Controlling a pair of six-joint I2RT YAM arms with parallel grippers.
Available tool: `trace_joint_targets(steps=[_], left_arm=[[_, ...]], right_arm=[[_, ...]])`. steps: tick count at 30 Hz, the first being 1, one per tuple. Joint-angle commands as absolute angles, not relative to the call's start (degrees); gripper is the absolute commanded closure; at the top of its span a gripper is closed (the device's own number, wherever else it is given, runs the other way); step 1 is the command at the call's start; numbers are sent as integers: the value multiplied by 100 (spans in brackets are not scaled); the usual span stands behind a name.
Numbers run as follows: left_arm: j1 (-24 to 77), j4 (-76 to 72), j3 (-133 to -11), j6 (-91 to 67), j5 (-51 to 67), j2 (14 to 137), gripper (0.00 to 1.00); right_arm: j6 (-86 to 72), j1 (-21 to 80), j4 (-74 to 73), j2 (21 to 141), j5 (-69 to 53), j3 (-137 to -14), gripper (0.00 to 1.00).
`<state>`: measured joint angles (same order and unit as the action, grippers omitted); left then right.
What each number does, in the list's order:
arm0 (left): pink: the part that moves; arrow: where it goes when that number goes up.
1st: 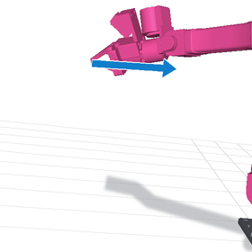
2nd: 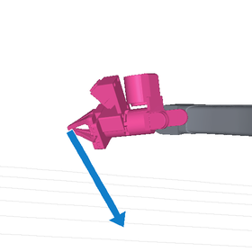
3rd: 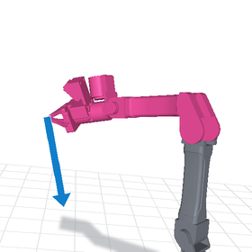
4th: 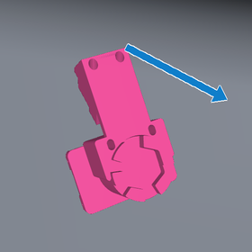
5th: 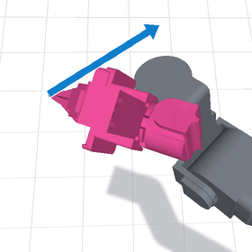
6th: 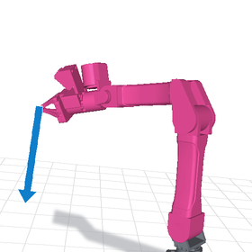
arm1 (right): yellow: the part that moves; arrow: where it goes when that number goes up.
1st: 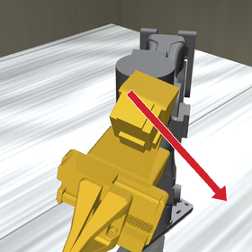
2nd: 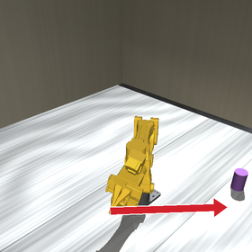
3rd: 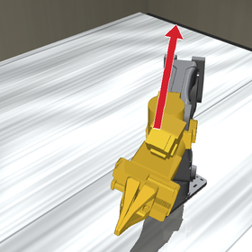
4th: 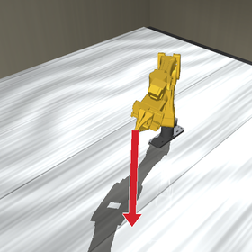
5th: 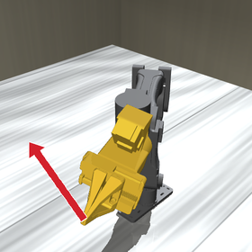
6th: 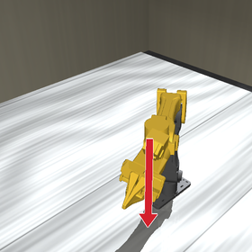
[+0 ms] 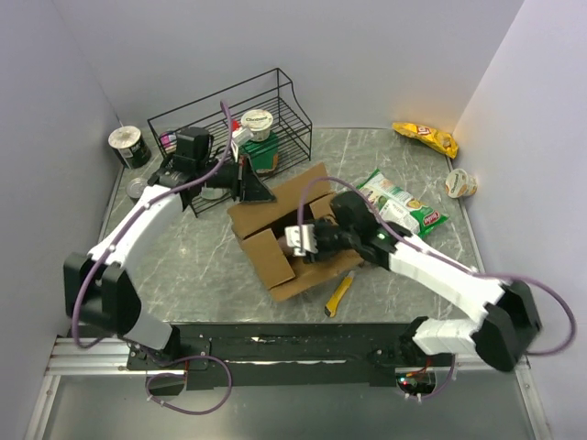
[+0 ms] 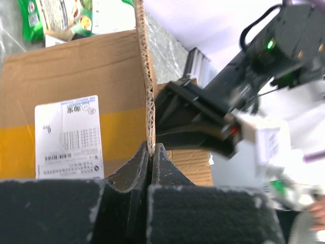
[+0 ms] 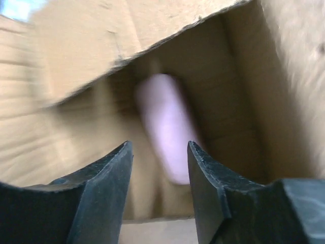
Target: Unpack the express box
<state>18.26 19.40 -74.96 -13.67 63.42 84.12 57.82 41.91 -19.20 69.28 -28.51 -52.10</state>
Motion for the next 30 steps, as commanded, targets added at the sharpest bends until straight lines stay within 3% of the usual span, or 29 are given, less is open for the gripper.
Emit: trace_joint_targets(steps=[1, 9, 18, 19, 20, 21, 25, 30], left_arm=[[1670, 1345, -7620, -2196, 7004, 8928, 99], [1521, 1388, -7769, -2558, 7777, 9527, 99], [1204, 2995, -8462, -1328, 8235, 10467, 99], [1178, 3180, -8560, -1171, 8261, 10624, 99], [1160, 3573, -8656, -864, 8288, 10713, 99], [1151, 3751, -8840, -731, 8305, 10792, 99], [1073, 4289, -9149, -317, 8394, 11144, 99], [941, 4070, -9202, -527, 8350, 11180, 99]], right_arm=[[6660, 4219, -1968, 7890, -2436, -5940, 43], [7655, 4236, -3110, 9175, -2557, -6978, 35], [7989, 4192, -3455, 10194, -2428, -7181, 20], [7972, 4184, -3385, 10308, -2339, -7198, 17], [7954, 4184, -3323, 10536, -2260, -7216, 1], [7911, 4192, -2957, 10651, -2120, -7198, 0], [7883, 4157, -2820, 11249, -1574, -7382, 2], [8147, 4096, -3479, 11558, -1784, -7611, 22]])
